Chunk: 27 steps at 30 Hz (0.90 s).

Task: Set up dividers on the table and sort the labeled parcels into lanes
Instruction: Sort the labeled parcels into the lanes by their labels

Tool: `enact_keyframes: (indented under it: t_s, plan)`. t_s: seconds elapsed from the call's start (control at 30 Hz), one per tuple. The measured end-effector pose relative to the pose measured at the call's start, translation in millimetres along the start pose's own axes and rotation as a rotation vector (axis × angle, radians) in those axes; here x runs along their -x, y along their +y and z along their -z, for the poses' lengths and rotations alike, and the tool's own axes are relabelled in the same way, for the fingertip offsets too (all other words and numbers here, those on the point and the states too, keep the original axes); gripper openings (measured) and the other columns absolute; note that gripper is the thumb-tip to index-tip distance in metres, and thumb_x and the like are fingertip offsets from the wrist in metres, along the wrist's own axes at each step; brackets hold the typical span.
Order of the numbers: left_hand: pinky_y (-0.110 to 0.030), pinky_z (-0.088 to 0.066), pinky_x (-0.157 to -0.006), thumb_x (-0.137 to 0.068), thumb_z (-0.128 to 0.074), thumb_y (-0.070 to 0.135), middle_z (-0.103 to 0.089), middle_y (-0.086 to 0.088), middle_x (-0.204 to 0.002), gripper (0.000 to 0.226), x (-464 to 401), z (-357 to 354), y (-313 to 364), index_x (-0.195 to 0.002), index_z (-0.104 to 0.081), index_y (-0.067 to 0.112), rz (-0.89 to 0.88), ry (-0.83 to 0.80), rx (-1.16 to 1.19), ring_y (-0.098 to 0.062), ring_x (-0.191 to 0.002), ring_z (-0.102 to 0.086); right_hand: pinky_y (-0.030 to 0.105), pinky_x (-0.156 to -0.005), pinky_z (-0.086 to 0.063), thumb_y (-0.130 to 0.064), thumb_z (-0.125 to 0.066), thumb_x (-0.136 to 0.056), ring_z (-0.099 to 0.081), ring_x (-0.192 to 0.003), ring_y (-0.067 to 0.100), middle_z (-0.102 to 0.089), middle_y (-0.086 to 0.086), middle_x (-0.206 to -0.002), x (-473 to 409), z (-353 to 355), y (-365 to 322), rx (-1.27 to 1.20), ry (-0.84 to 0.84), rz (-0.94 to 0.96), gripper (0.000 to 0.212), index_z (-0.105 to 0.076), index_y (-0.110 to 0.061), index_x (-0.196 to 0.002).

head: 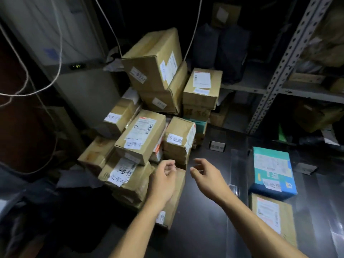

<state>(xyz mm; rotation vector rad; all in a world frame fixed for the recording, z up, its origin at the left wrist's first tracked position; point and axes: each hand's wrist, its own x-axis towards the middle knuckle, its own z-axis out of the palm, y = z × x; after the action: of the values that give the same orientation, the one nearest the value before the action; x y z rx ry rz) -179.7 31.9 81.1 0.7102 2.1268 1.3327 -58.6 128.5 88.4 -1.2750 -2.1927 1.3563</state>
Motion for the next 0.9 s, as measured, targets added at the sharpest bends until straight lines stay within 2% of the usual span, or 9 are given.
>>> enact_keyframes:
  t_s: [0.1, 0.23, 0.33, 0.43, 0.5, 0.6, 0.73, 0.8, 0.9]
  plan:
    - [-0.007, -0.043, -0.073, -0.093, -0.054, 0.012, -0.065, 0.018, -0.101, 0.024, -23.4, 43.4, 5.4, -0.106, -0.061, 0.03, -0.083, 0.104, -0.015, 0.011, -0.092, -0.059, 0.028, -0.09, -0.048, -0.037, -0.056, -0.095, -0.063, -0.106, 0.012, -0.069, -0.003, -0.114, -20.8, -28.1, -29.9, -0.004, -0.03, 0.003, 0.042, -0.053, -0.021, -0.133]
    - [-0.001, -0.04, -0.071, -0.093, -0.053, 0.01, -0.063, 0.018, -0.102, 0.025, -54.4, 100.4, -1.0, -0.106, -0.062, 0.03, -0.119, 0.33, 0.023, 0.013, -0.09, -0.056, 0.034, -0.094, -0.051, -0.041, -0.056, -0.093, -0.064, -0.106, 0.009, -0.067, -0.009, -0.115, -43.6, -73.5, -66.2, -0.085, -0.103, 0.011, 0.047, -0.051, -0.022, -0.136]
    - [-0.019, -0.042, -0.089, -0.093, -0.053, 0.01, -0.064, 0.005, -0.117, 0.028, -79.4, 131.4, -22.2, -0.118, -0.06, 0.022, -0.009, 0.414, 0.068, -0.007, -0.107, -0.058, 0.042, -0.101, -0.048, -0.046, -0.054, -0.094, -0.06, -0.115, 0.013, -0.06, -0.005, -0.131, -57.2, -105.2, -85.0, -0.207, -0.113, -0.051, 0.058, -0.041, -0.022, -0.145]
    - [-0.031, -0.04, -0.103, -0.095, -0.054, 0.018, -0.058, -0.001, -0.132, 0.038, -97.7, 145.1, -43.3, -0.133, -0.052, 0.019, 0.105, 0.307, 0.067, -0.015, -0.122, -0.053, 0.039, -0.103, -0.046, -0.053, -0.052, -0.094, -0.057, -0.12, 0.015, -0.056, -0.003, -0.139, -66.5, -128.4, -94.9, -0.292, -0.094, -0.111, 0.066, -0.032, -0.026, -0.15]
    - [-0.042, -0.042, -0.107, -0.093, -0.053, 0.031, -0.059, 0.0, -0.133, 0.041, -103.0, 145.2, -50.2, -0.134, -0.051, 0.027, 0.135, 0.222, 0.082, -0.019, -0.123, -0.054, 0.031, -0.098, -0.044, -0.055, -0.05, -0.094, -0.054, -0.121, 0.012, -0.053, -0.003, -0.142, -70.7, -137.1, -98.8, -0.329, -0.075, -0.127, 0.069, -0.028, -0.027, -0.152]
    - [-0.047, -0.047, -0.101, -0.089, -0.052, 0.039, -0.065, 0.005, -0.118, 0.032, -102.3, 142.4, -54.8, -0.121, -0.053, 0.039, 0.12, 0.205, 0.08, -0.018, -0.113, -0.06, 0.027, -0.091, -0.043, -0.055, -0.05, -0.094, -0.054, -0.111, 0.008, -0.055, -0.003, -0.139, -73.6, -143.1, -99.5, -0.35, -0.038, -0.143, 0.066, -0.028, -0.029, -0.151]
    - [-0.047, -0.05, -0.096, -0.093, -0.056, 0.036, -0.064, 0.003, -0.117, 0.031, -98.6, 140.5, -54.3, -0.123, -0.054, 0.032, 0.08, 0.23, 0.051, -0.018, -0.11, -0.06, 0.028, -0.089, -0.051, -0.044, -0.057, -0.093, -0.057, -0.102, 0.001, -0.058, -0.007, -0.133, -71.1, -145.9, -95.8, -0.4, -0.028, -0.143, 0.061, -0.032, -0.035, -0.147]
    - [-0.045, -0.051, -0.092, -0.092, -0.057, 0.041, -0.062, 0.004, -0.114, 0.031, -95.0, 138.3, -52.2, -0.121, -0.052, 0.032, 0.077, 0.226, 0.03, -0.018, -0.107, -0.06, 0.032, -0.092, -0.053, -0.036, -0.058, -0.092, -0.059, -0.105, 0.001, -0.06, -0.009, -0.132, -69.6, -145.4, -95.1, -0.438, -0.023, -0.145, 0.06, -0.033, -0.037, -0.146]
    - [-0.027, -0.048, -0.072, -0.092, -0.057, 0.045, -0.058, 0.016, -0.096, 0.022, -86.3, 132.9, -47.5, -0.109, -0.049, 0.035, 0.047, 0.265, -0.011, -0.007, -0.088, -0.058, 0.041, -0.098, -0.053, -0.033, -0.059, -0.092, -0.061, -0.112, 0.007, -0.063, -0.007, -0.128, -66.9, -141.6, -94.5, -0.521, -0.027, -0.172, 0.059, -0.036, -0.038, -0.146]
